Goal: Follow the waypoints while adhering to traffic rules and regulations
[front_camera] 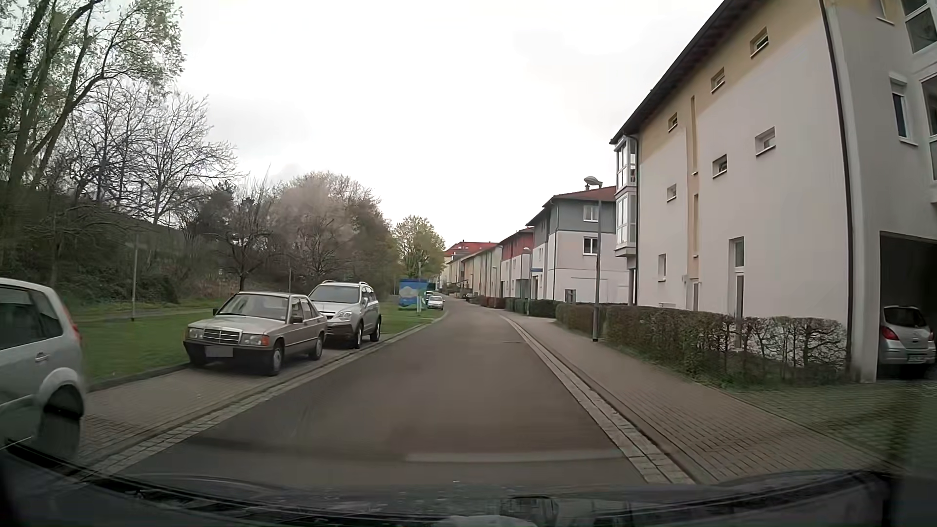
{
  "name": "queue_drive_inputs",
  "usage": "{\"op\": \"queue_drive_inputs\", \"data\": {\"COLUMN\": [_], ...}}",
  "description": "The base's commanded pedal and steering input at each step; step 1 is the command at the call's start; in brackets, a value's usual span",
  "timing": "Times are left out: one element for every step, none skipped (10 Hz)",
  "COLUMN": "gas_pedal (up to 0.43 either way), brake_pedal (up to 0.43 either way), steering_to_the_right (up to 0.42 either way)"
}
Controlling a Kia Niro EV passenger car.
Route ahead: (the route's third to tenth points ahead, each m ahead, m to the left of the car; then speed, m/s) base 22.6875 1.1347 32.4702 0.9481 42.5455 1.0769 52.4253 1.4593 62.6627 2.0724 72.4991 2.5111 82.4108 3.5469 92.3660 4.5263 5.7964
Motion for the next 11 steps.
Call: {"op": "queue_drive_inputs", "data": {"gas_pedal": [0.138,0.138,0.138,0.138,0.138,0.138,0.138,0.138,0.138,0.138,0.138], "brake_pedal": [0.000,0.000,0.000,0.000,0.000,0.000,0.000,0.000,0.000,0.000,0.000], "steering_to_the_right": [0.009,0.009,0.009,0.009,0.008,0.004,0.000,-0.001,-0.001,-0.001,-0.001]}}
